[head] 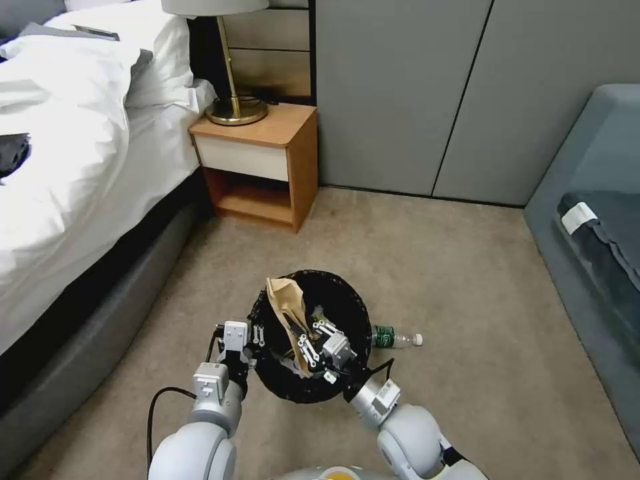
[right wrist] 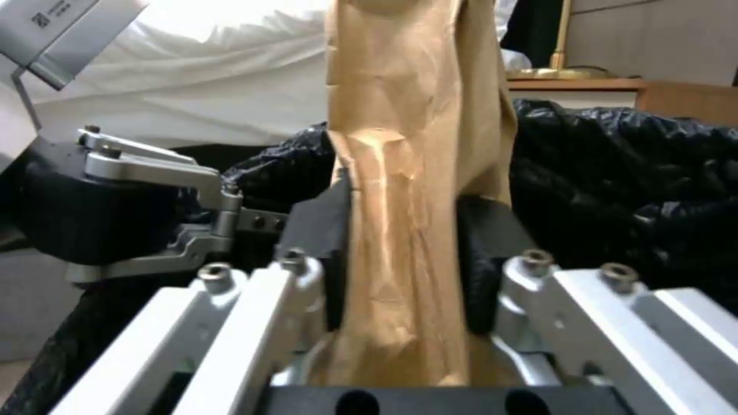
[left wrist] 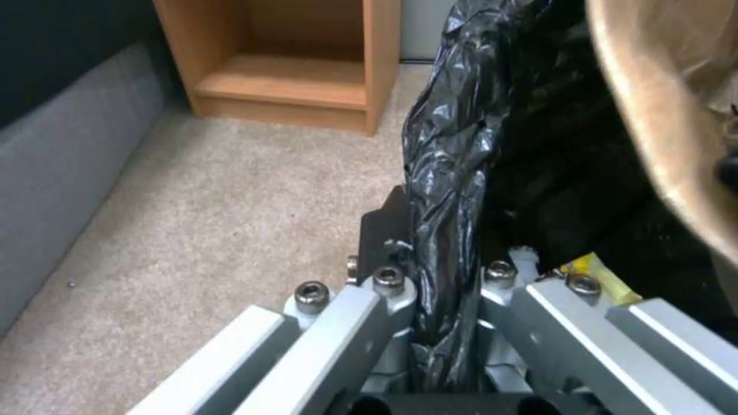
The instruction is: Pick up the trash bin, then pick up the garbage from the floor and place it into the trash bin.
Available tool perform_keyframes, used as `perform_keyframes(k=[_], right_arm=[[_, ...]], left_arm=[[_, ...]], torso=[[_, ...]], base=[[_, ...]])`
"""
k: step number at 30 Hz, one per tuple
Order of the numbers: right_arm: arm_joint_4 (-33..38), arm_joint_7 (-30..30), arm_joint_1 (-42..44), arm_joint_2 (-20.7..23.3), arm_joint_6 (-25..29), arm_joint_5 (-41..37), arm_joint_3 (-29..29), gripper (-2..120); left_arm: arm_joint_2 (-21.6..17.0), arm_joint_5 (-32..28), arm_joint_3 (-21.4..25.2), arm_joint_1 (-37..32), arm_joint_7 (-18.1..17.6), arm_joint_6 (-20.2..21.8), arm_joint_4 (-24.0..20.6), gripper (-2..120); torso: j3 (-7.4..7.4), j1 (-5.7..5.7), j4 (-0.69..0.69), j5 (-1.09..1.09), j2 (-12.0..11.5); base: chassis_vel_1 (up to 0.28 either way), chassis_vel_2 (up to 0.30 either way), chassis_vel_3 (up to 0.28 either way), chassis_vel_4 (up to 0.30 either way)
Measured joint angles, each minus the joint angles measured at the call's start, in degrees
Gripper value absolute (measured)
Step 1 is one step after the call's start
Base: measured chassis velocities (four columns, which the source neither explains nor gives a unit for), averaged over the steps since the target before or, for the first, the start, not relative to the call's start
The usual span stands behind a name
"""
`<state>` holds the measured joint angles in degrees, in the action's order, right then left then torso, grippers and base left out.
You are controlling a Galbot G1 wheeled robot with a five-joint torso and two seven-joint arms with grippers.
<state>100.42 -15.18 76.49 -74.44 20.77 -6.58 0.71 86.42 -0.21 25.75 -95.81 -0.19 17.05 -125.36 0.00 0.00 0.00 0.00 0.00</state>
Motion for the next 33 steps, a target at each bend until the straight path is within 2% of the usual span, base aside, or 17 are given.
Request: perform_keyframes(k=[1,4,5,7,8,10,13,15,18,33], right_arm=[[0.0,0.0,0.0,0.0,0.0,0.0,0.0,34],[0.16,-0.1,0.07,0.07,0.05,-0.06,0.24,49],[0.16,-0.1,0.07,0.07,0.05,-0.06,0.24,49],[0.23,-0.12,0.14,0.07,0.08,-0.08,0.39,57],[0.25,-0.12,0.14,0.07,0.1,-0.09,0.5,64],[0.25,-0.12,0.14,0.07,0.1,-0.1,0.51,67],[0.51,-0.17,0.16,0.28,0.1,-0.09,0.62,80],[0.62,-0.18,0.22,0.33,0.1,-0.09,0.66,84],[0.85,-0.27,0.33,0.63,0.11,-0.09,0.97,98],[5.81,-0.72,1.46,1.56,1.14,-0.37,4.11,100]], left_arm=[[0.0,0.0,0.0,0.0,0.0,0.0,0.0,0],[0.04,-0.01,0.06,-0.03,0.0,0.01,-0.01,0],[0.04,-0.01,0.06,-0.03,0.0,0.01,-0.01,0],[0.04,-0.01,0.1,-0.04,0.0,0.01,-0.02,0],[0.04,-0.01,0.14,-0.04,0.0,0.02,-0.02,0],[0.04,-0.01,0.16,-0.02,0.01,0.01,-0.02,0],[0.04,-0.04,0.2,0.04,0.04,0.02,0.0,0],[0.04,-0.05,0.21,0.05,0.05,0.01,0.01,0],[0.04,-0.06,0.24,0.04,0.09,0.02,0.02,0],[-0.34,-0.47,0.98,-0.18,0.15,-0.03,0.01,0]], torso=[[0.0,0.0,0.0,0.0,0.0],[0.0,0.0,0.0,0.0,0.0],[0.0,0.0,0.0,0.0,0.0],[0.0,0.0,0.0,0.0,0.0],[0.0,0.0,0.0,0.0,0.0],[0.0,0.0,0.0,0.0,0.0],[0.0,0.0,0.0,0.0,0.0],[0.0,0.0,0.0,0.0,0.0],[0.0,0.0,0.0,0.0,0.0],[0.0,0.0,0.0,0.0,0.0]], base=[[0.0,0.0,0.0,0.0],[0.0,0.0,0.0,0.0],[0.0,0.0,0.0,0.0],[0.0,0.0,0.0,0.0],[0.0,0.0,0.0,0.0],[0.0,0.0,0.0,0.0],[0.0,0.0,0.0,0.0],[0.0,0.0,0.0,0.0],[0.0,0.0,0.0,0.0],[0.0,0.0,0.0,0.0]])
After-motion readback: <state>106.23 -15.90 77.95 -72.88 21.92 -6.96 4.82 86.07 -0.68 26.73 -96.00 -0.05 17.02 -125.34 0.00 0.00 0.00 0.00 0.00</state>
